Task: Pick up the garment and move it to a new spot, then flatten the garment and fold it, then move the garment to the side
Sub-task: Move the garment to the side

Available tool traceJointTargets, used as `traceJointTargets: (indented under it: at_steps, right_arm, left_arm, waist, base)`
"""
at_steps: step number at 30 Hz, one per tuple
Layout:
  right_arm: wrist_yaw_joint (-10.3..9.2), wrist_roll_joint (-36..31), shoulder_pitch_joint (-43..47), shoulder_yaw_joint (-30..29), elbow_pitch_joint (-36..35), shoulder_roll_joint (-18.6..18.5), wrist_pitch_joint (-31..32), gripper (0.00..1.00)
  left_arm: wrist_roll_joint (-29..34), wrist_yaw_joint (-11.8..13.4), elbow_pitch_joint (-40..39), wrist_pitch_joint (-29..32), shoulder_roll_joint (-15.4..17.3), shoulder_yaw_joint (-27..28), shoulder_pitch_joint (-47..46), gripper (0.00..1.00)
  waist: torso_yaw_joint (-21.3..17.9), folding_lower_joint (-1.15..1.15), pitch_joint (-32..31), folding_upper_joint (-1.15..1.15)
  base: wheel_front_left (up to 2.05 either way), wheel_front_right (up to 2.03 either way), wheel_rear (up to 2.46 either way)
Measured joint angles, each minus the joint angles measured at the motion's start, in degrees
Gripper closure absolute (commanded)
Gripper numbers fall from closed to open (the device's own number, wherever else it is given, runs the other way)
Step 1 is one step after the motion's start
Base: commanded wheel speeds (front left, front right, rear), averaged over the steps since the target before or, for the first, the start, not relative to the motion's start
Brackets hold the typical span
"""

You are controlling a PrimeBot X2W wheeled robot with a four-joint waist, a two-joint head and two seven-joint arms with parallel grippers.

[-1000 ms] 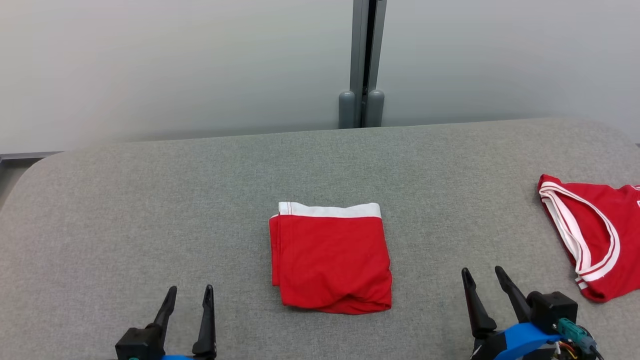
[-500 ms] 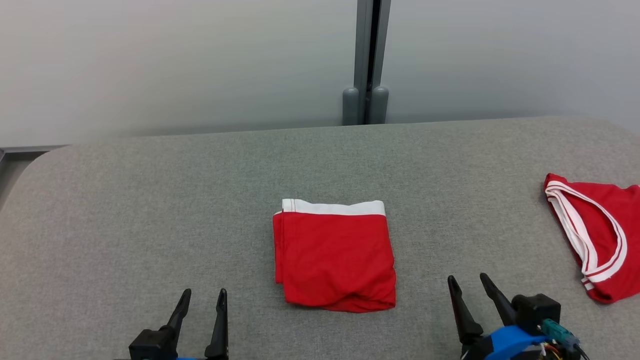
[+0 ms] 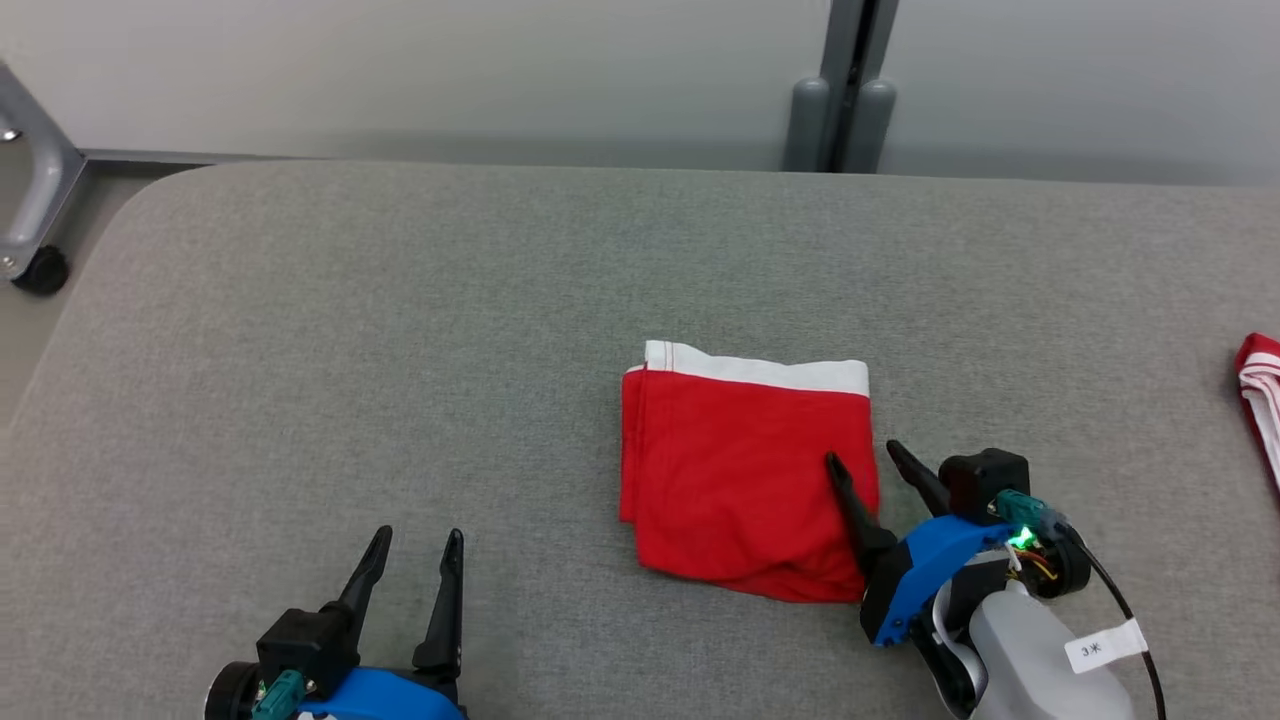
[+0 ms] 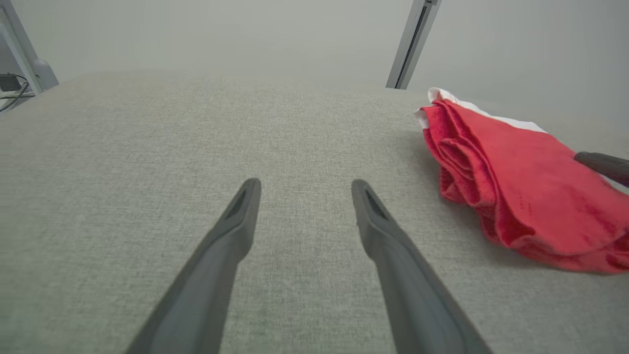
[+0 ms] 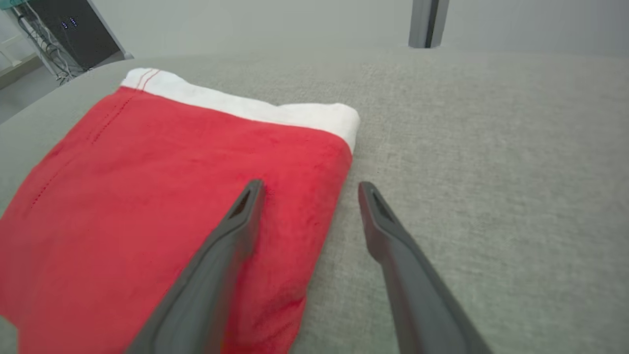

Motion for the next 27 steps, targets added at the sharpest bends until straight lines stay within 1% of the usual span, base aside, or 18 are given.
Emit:
traceJointTargets:
  at_steps: [4, 5, 6, 7, 11, 16, 19, 27]
  right_arm:
    - [0.0, 0.47, -2.32, 1.26, 7.54, 0.02, 2.53, 0.0]
    - [0.0, 0.56, -2.97, 1.63, 8.73, -0.01, 3.25, 0.31]
    - [0.0, 1.37, -3.55, 2.09, 9.42, -0.16, 3.32, 0.76]
    - [0.0, 2.05, -3.83, 2.5, 9.92, -0.24, 3.13, 1.0]
    - [0.07, 2.15, -4.55, 2.6, 12.15, -0.12, 1.1, 1.0]
    - [0.19, 1.25, -4.32, 0.94, 13.25, 0.71, -0.38, 1.0]
    - [0.2, 0.54, -3.54, 0.19, 12.58, 0.64, -0.66, 1.0]
    - [0.09, -2.21, -0.11, -2.61, 8.21, 0.31, -0.6, 1.0]
  left_arm:
    - [-0.67, 0.0, 0.35, 0.0, 0.54, -0.6, -0.36, 0.0]
    - [-0.89, 0.0, 0.36, 0.0, 0.56, -0.66, -0.61, 0.0]
    - [-0.91, 0.0, 0.36, 0.0, 0.54, -0.69, -0.88, 0.0]
    - [-0.94, 0.0, 0.35, 0.0, 0.55, -0.69, -0.95, 0.0]
    - [-1.02, 0.0, 0.03, -0.01, 0.7, -0.2, -0.91, 0.0]
    - [-0.94, 0.0, -0.68, 0.0, 0.86, 0.05, 0.09, 0.0]
    - [-0.9, 0.0, -1.3, 0.0, 1.01, -0.44, 0.41, 0.0]
    - [-1.88, 0.0, -3.87, -0.01, 1.04, -5.1, -0.29, 0.0]
  waist:
    - [2.07, 0.0, 1.31, 0.0]
    - [2.42, -0.01, 1.56, 0.0]
    - [2.71, -0.01, 1.76, 0.0]
    - [2.89, 0.0, 1.93, 0.0]
    - [2.06, -0.01, 1.86, 0.0]
    - [-1.64, -0.01, 1.51, 0.0]
    - [-5.29, -0.01, 1.57, 0.0]
    - [-16.76, -0.01, 1.95, 0.0]
  base:
    - [0.0, 0.0, 0.0]
    - [0.0, 0.0, 0.0]
    - [0.0, 0.0, 0.0]
    - [0.0, 0.0, 0.0]
    - [0.0, 0.0, 0.0]
    - [0.0, 0.0, 0.0]
    - [0.0, 0.0, 0.0]
    - [0.0, 0.0, 0.0]
